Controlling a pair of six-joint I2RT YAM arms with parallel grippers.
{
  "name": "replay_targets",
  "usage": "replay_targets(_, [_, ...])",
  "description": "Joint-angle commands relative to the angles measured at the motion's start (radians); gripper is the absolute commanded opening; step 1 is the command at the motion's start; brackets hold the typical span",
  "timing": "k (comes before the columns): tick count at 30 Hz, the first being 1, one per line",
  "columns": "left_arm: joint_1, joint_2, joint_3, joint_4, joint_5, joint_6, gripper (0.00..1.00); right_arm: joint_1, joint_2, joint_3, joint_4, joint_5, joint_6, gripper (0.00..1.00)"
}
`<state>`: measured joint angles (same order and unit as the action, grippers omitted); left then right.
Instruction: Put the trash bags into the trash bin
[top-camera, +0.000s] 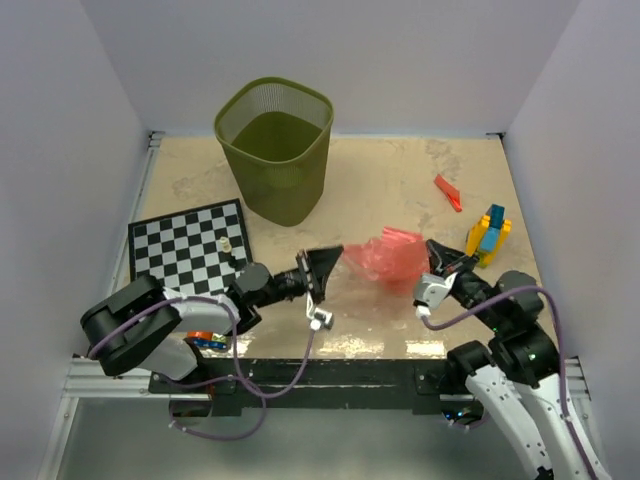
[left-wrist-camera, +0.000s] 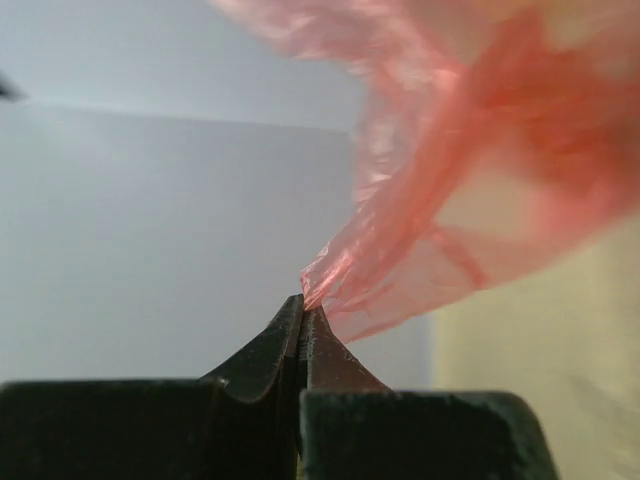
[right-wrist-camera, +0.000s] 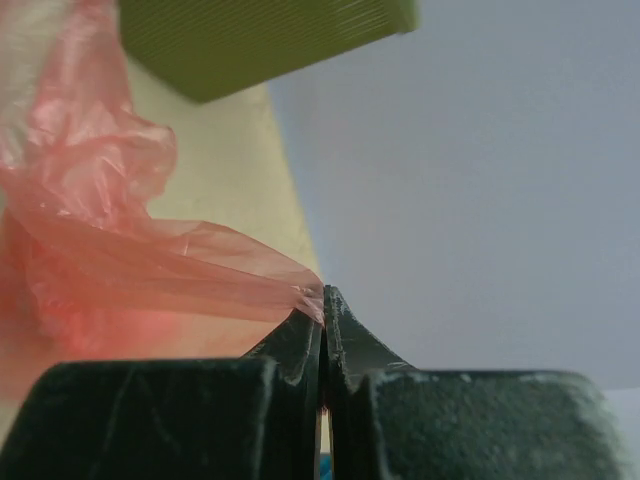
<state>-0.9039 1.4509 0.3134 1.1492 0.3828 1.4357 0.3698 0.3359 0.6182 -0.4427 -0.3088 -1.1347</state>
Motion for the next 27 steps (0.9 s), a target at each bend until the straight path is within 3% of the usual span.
replay_targets(1, [0.002, -0.044, 0.171, 0.244, -0.207, -0.125, 0.0, 0.003, 0.122, 0.113, 0.07, -0.01, 0.186, 0.0])
replay_targets(3, [0.0, -0.073, 0.286, 0.026, -0.319, -0.232, 0.0, 0.003, 0.233, 0.184, 0.078, -0.006, 0.277, 0.0])
replay_targets(7, [0.057, -0.009, 0.704, -0.514, -0.531, -0.669, 0.0, 0.003, 0.522, 0.337, 0.134, 0.077, 0.536, 0.0])
replay_targets(9, [0.121, 0.058, 0.917, -0.754, -0.498, -0.873, 0.0, -0.005, 0.715, 0.455, 0.093, 0.097, 0.59, 0.0])
replay_targets(12, [0.221, 0.136, 1.146, -0.929, -0.388, -1.053, 0.0, -0.084, 0.895, 0.622, 0.102, 0.051, 0.654, 0.0])
replay_targets(17, [0.243, 0.247, 1.306, -0.876, -0.354, -0.87, 0.0, -0.111, 1.211, 1.016, 0.108, 0.212, 0.684, 0.0])
replay_targets(22, [0.253, 0.463, 1.53, -0.495, -0.53, -0.551, 0.0, -0.118, 1.503, 1.573, 0.234, 0.382, 0.711, 0.0])
replay_targets(25, [0.27, 0.676, 1.955, -0.434, -0.515, -0.422, 0.0, -0.111, 1.585, 1.86, 0.37, 0.421, 0.676, 0.0])
replay_targets(27, [0.272, 0.845, 2.346, -0.436, -0.408, -0.355, 0.0, -0.097, 1.559, 1.904, 0.535, 0.415, 0.638, 0.0])
